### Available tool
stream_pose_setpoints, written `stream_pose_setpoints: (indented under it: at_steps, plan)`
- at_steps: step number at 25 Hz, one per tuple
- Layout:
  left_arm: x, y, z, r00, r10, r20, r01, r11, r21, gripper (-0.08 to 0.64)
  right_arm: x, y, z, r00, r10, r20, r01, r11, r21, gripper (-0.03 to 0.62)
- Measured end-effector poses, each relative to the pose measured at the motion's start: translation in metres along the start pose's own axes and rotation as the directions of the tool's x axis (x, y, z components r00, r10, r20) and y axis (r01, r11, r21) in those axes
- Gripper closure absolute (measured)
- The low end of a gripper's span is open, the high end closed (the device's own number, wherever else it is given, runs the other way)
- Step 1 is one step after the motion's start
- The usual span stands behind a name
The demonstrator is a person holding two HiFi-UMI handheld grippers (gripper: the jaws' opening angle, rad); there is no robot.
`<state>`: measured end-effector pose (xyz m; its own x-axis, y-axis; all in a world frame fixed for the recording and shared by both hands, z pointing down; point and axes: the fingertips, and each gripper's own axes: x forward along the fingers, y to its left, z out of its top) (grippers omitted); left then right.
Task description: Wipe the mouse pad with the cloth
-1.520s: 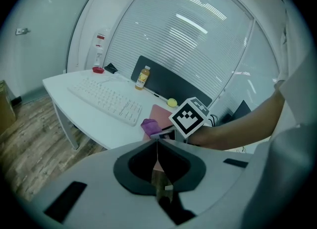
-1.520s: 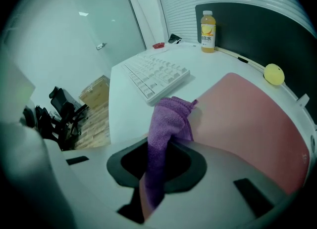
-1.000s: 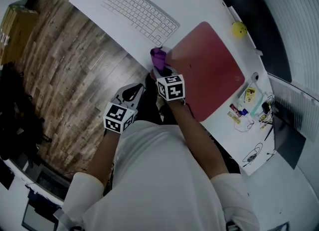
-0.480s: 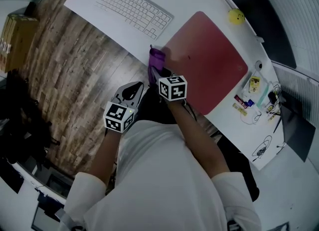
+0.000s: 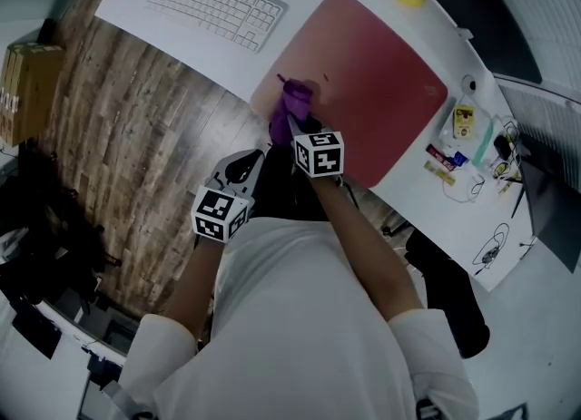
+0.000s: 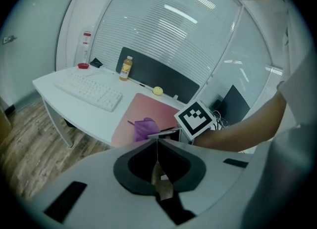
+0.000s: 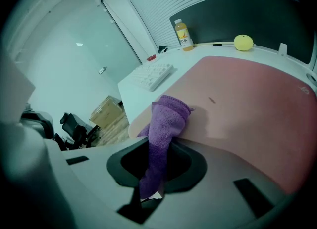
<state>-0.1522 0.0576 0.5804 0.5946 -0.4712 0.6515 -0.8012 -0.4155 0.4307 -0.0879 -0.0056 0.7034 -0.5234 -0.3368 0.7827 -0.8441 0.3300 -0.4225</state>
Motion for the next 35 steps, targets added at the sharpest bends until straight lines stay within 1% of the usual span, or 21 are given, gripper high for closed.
stream_pose_setpoints:
  at_steps: [8,13,22,26,30,35]
  plan:
    - [0.016,-0.045,-0.011,0.999,-0.046,-0.027,0.048,0.998,0.049,0.540,-0.037,-0.039,-0.037,0.999,-0.051,0.009,0.051,0.999,0.017,0.517]
    - [0.028,-0.075,-0.021,0.997,-0.069,-0.047,0.072,0.994,0.077,0.540,-0.064,-0.066,-0.061,0.997,-0.080,0.020,0.079,0.996,0.046,0.517]
    - [0.043,-0.133,-0.036,0.994,-0.096,-0.058,0.102,0.988,0.116,0.540,-0.109,-0.110,-0.104,0.992,-0.120,0.037,0.116,0.989,0.090,0.517]
    - [0.046,-0.150,-0.043,0.994,-0.092,-0.055,0.098,0.987,0.129,0.540,-0.128,-0.130,-0.120,0.990,-0.134,0.041,0.130,0.988,0.083,0.517]
    - [0.044,-0.155,-0.040,0.997,-0.075,-0.035,0.079,0.987,0.142,0.540,-0.147,-0.151,-0.134,0.987,-0.157,0.039,0.154,0.985,0.075,0.517]
    - [0.043,-0.167,-0.040,0.997,-0.074,-0.025,0.077,0.985,0.156,0.540,-0.168,-0.175,-0.146,0.980,-0.196,0.043,0.192,0.978,0.081,0.517]
